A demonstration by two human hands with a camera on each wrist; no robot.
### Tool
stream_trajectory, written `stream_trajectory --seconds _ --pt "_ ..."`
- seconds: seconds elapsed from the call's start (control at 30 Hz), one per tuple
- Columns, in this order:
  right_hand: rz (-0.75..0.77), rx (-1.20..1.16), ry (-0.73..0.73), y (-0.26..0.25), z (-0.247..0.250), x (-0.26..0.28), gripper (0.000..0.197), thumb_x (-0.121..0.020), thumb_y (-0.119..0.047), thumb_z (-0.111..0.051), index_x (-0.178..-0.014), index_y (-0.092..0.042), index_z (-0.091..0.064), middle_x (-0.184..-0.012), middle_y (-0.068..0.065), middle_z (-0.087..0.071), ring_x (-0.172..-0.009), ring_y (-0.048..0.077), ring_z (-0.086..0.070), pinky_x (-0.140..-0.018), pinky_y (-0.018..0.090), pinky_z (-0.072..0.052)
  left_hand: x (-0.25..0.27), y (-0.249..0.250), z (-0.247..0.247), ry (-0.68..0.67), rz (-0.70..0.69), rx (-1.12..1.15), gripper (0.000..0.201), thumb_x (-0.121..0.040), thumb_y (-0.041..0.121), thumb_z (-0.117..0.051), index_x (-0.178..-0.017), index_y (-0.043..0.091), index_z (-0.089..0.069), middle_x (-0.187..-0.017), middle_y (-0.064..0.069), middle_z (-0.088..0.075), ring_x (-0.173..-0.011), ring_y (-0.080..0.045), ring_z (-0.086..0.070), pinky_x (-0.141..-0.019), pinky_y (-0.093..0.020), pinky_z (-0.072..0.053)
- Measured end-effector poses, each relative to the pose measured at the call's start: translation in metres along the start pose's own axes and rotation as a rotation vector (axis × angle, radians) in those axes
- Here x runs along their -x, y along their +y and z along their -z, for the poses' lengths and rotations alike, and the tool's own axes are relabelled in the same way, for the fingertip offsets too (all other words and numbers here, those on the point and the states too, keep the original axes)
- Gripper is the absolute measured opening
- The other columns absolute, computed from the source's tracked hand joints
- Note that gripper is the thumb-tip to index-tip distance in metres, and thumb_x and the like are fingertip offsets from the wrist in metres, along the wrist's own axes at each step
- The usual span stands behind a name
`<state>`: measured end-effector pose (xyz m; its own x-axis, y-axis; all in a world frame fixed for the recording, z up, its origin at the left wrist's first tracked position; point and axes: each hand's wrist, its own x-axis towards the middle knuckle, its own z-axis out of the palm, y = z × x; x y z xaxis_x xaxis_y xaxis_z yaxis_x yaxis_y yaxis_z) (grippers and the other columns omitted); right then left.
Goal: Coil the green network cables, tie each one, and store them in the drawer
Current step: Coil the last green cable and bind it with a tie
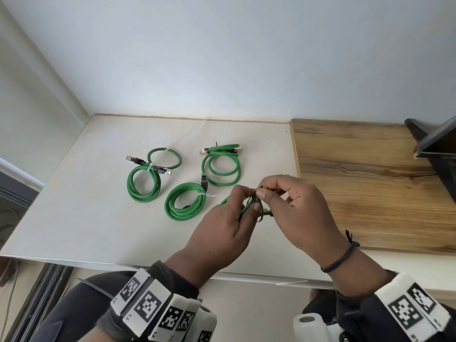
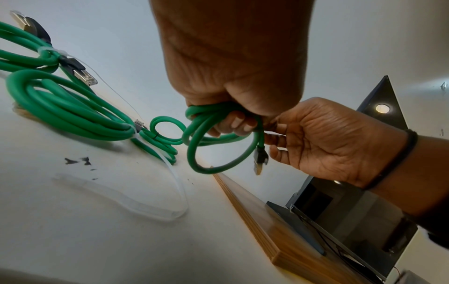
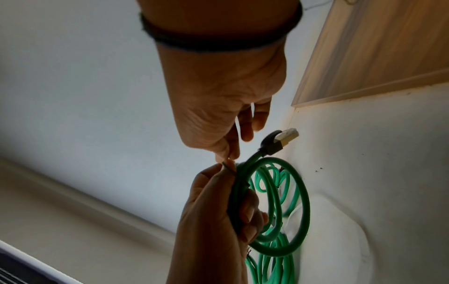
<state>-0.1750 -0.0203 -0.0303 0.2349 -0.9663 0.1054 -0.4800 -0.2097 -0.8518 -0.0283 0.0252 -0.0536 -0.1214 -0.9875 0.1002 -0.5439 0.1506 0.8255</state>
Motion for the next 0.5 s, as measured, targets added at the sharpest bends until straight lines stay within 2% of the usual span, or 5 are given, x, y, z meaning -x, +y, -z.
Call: stream_trajectory --seconds 0.1,0.17,0.23,0.33,0.5 --pt "0.070 0.073 -0.032 0.0046 0.0016 -0.0017 0.015 -0.087 -0.010 -0.062 -0.082 -0.023 -0.063 -0.080 -0.018 -0.059 -0.086 0.011 -0.049 -0.068 0.022 -0.039 0.0016 0.0041 0.0014 0.005 0.012 0.021 0.020 -0.097 0.041 -0.033 -0.103 0.028 -0.045 -0.057 0.011 -0.050 -0.055 -0.009 -0.044 -0.059 -0.040 -0.041" --pt "0.117 0.128 -0.042 0.0055 0.0014 -0.0017 0.017 -0.086 -0.007 -0.062 -0.081 -0.023 -0.063 -0.082 -0.017 -0.059 -0.087 0.013 -0.048 -0.070 0.018 -0.037 0.0004 0.0049 0.0006 0.016 0.038 0.014 0.023 -0.097 0.045 -0.031 -0.101 0.028 -0.047 -0.061 0.022 -0.054 -0.057 -0.005 -0.048 -0.057 -0.035 -0.041" --pt "0.142 0.137 -0.047 0.0053 0.0005 -0.0008 0.023 -0.085 -0.005 -0.063 -0.078 -0.026 -0.062 -0.085 -0.014 -0.059 -0.087 0.013 -0.046 -0.073 0.013 -0.035 -0.0016 0.0032 -0.0021 0.030 0.072 0.015 0.022 -0.099 0.042 -0.035 -0.103 0.025 -0.049 -0.058 0.028 -0.055 -0.054 -0.001 -0.049 -0.053 -0.027 -0.034" --pt "0.117 0.132 -0.067 0.0045 -0.0009 -0.0013 0.033 -0.085 -0.007 -0.063 -0.075 -0.037 -0.059 -0.089 -0.010 -0.056 -0.091 0.013 -0.045 -0.076 0.013 -0.035 -0.0024 0.0016 -0.0051 0.047 0.092 0.054 0.019 -0.099 0.035 -0.040 -0.110 0.024 -0.051 -0.051 0.025 -0.054 -0.050 0.001 -0.048 -0.050 -0.019 -0.027" --pt "0.016 0.124 -0.039 0.0052 0.0012 -0.0037 0.027 -0.083 -0.015 -0.069 -0.074 -0.040 -0.064 -0.089 -0.014 -0.050 -0.096 0.011 -0.042 -0.076 0.005 -0.028 -0.0028 0.0003 -0.0064 0.051 0.109 0.161 0.010 -0.099 0.036 -0.043 -0.101 0.030 -0.051 -0.046 0.016 -0.049 -0.044 -0.003 -0.042 -0.050 -0.025 -0.028"
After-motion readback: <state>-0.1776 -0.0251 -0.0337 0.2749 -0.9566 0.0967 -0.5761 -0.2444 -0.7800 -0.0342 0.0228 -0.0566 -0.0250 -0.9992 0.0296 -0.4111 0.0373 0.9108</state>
